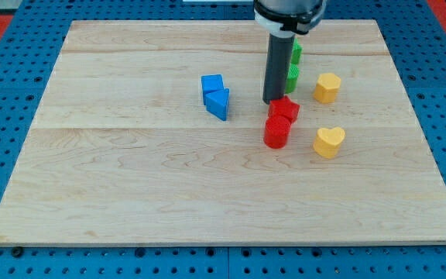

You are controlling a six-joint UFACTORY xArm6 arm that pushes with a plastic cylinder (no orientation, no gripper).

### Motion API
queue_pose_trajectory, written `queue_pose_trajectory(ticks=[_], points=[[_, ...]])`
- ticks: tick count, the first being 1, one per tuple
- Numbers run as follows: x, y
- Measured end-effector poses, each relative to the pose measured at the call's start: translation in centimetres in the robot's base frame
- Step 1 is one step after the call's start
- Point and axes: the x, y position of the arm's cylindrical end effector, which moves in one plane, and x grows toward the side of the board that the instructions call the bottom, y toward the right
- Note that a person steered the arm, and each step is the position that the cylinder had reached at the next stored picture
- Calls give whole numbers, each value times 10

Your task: Move the yellow hexagon towards the top right

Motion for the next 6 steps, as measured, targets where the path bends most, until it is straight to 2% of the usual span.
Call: queue_pose_trajectory(ticks=[2,4,6], points=[[36,0],[15,67],[-21,73]])
